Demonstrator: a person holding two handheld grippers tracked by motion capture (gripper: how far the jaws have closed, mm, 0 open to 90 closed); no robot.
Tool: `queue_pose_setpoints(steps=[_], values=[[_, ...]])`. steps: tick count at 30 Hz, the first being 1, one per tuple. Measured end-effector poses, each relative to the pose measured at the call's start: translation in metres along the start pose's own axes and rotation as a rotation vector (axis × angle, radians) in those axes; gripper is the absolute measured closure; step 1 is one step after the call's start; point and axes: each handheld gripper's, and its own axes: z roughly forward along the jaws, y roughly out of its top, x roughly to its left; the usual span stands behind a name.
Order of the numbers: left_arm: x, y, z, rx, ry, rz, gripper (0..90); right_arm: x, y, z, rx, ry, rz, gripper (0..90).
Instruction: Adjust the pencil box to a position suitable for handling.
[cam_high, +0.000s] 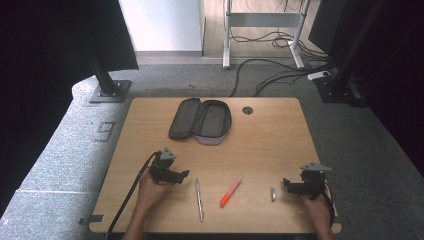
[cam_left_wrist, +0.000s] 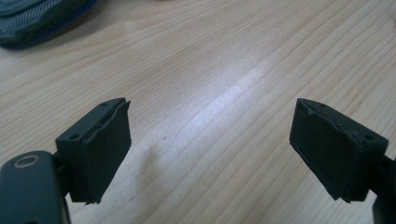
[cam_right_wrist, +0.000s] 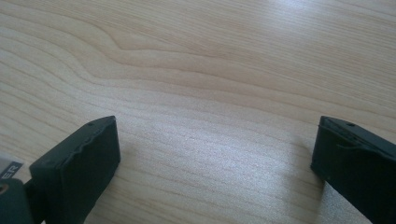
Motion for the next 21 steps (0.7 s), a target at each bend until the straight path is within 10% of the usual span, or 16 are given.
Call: queue_pose_setpoints(steps=[21], values=[[0.003, 0.04, 0.016, -0.011, -0.058, 0.01, 15.0, 0.0, 0.0, 0.0, 0.0, 0.002, -0.001, 0.4]])
